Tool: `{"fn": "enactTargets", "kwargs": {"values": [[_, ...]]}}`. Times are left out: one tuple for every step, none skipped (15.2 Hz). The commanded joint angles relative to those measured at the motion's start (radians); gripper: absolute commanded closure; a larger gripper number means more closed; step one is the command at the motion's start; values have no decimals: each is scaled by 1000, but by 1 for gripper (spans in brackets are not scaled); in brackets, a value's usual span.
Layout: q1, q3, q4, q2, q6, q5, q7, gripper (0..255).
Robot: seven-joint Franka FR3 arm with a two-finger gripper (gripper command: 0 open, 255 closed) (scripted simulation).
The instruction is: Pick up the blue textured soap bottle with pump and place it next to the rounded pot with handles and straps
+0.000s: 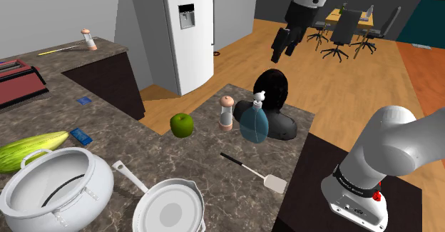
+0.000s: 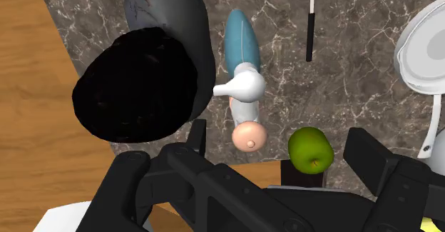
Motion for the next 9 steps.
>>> {"fn": "enactTargets", "kwargs": {"values": [[0, 0, 0, 0, 0, 0, 0, 0], [5, -8, -50, -19, 41, 3, -19, 0], [10, -17, -99, -37, 83, 6, -38, 0], [15, -26, -146, -53, 124, 9, -57, 0], [20, -35, -191, -66, 167, 12, -77, 0], [25, -44, -236, -78, 209, 15, -97, 0], [30, -54, -279, -88, 252, 18, -117, 0], [35, -64, -320, -96, 296, 21, -138, 0], [41, -75, -361, -101, 341, 24, -160, 0]]}}
